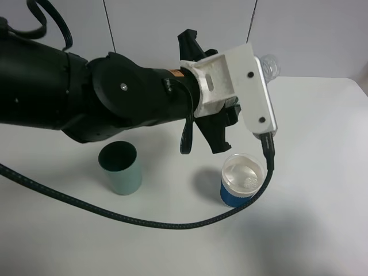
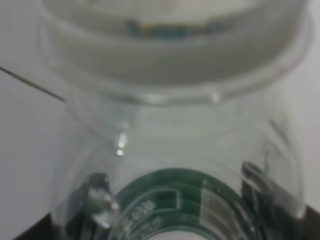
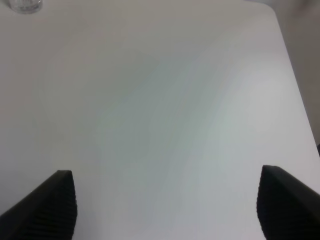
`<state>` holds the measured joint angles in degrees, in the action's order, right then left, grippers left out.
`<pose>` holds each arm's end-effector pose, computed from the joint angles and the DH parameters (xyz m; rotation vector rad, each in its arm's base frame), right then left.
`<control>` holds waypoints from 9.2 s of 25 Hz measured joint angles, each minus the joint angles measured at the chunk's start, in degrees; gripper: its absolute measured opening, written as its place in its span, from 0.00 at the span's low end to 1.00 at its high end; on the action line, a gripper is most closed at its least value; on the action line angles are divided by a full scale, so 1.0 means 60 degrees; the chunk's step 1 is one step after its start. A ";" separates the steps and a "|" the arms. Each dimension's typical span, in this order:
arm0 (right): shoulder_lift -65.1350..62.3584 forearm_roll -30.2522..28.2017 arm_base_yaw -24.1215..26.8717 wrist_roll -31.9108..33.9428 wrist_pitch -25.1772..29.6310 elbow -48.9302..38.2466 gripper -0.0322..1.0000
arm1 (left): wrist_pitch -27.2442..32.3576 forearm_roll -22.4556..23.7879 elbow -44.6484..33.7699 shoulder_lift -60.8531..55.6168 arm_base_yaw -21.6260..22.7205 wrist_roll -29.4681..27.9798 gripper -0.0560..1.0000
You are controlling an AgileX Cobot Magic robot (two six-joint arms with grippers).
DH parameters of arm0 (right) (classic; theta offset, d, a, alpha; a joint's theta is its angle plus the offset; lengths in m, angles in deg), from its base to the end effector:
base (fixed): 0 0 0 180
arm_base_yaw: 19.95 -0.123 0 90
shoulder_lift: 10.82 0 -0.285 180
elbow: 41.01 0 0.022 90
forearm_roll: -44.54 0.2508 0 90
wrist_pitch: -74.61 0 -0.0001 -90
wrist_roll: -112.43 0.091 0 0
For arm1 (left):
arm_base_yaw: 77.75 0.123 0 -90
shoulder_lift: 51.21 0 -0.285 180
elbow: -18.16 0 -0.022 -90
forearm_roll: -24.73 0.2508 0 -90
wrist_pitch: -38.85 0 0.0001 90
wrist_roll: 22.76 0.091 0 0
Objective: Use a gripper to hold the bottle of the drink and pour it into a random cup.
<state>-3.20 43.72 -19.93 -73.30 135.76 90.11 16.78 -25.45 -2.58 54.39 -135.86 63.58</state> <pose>-0.0049 -0.0011 0.2753 -0.1016 2.0517 -0.0795 0.2191 -0.3025 0.2342 1.3072 1.4260 0.0555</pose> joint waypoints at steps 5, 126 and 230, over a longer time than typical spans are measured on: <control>0.0000 0.0000 0.0000 0.0000 0.0000 0.0000 0.75 | 0.0713 0.4059 0.0000 -0.0143 0.0976 -0.5581 0.57; 0.0000 0.0000 0.0000 0.0000 0.0000 0.0000 0.75 | -0.3199 1.3481 -0.5136 -0.1804 0.9503 -1.7390 0.89; 0.0000 0.0000 0.0000 0.0000 0.0000 0.0000 0.75 | 1.3787 0.9327 -0.4554 -1.6341 1.0258 -1.5946 0.89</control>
<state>-3.20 43.72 -19.93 -73.30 135.76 90.11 99.50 30.51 -29.91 -43.66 -74.31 -32.09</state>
